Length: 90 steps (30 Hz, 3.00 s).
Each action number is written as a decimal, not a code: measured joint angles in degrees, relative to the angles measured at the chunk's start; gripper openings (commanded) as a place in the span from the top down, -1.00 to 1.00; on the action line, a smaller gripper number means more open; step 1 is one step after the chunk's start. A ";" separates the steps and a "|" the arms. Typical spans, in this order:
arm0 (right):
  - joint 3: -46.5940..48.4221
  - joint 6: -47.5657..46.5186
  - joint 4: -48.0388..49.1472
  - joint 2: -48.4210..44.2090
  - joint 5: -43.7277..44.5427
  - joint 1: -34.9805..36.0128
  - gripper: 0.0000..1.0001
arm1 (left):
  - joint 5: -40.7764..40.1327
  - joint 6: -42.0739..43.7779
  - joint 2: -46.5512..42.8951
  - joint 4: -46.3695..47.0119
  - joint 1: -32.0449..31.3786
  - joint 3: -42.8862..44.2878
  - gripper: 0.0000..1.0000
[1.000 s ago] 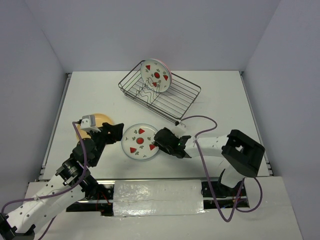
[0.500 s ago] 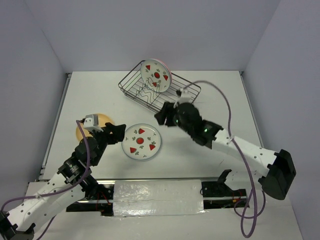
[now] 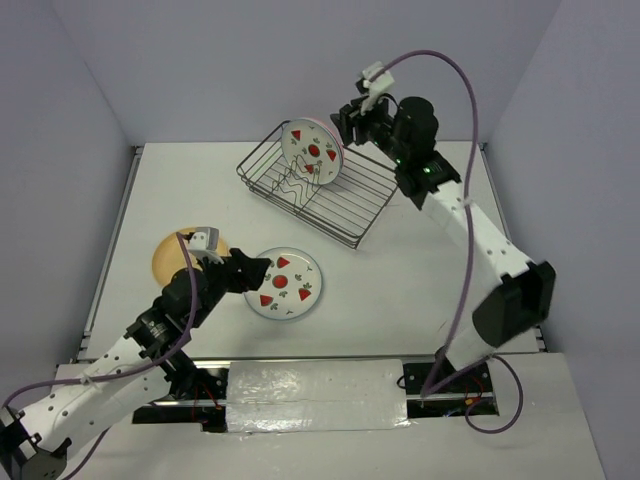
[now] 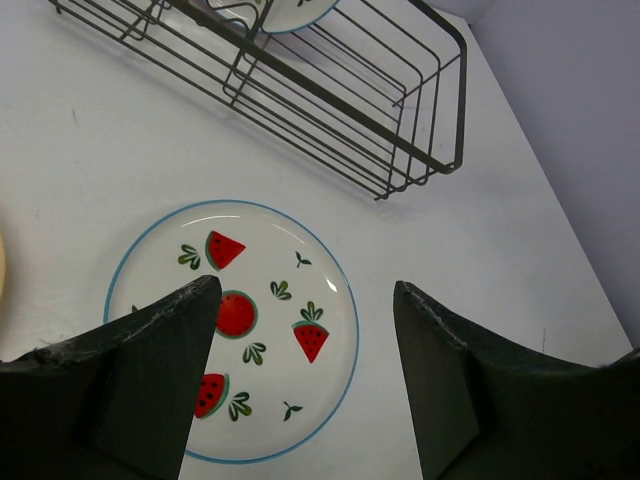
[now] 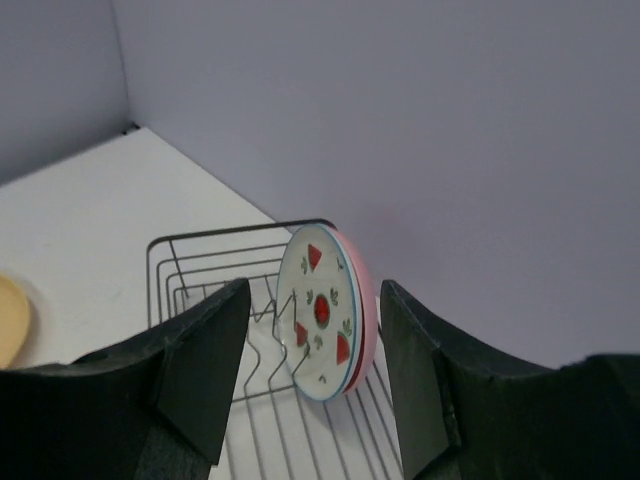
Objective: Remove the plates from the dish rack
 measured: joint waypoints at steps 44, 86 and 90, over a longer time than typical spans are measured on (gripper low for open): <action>19.41 -0.81 -4.20 38.32 -12.55 -6.29 -0.15 | 1.55 -1.77 -6.97 3.19 -0.44 -1.64 -0.62; 24.22 -3.91 -5.99 43.17 -2.82 -3.45 1.00 | -0.09 -1.73 -5.86 2.73 -0.44 -1.64 -0.62; 24.22 -4.04 -5.79 43.17 -1.57 -3.04 1.00 | -0.13 -1.73 -5.84 2.73 -0.44 -1.64 -0.62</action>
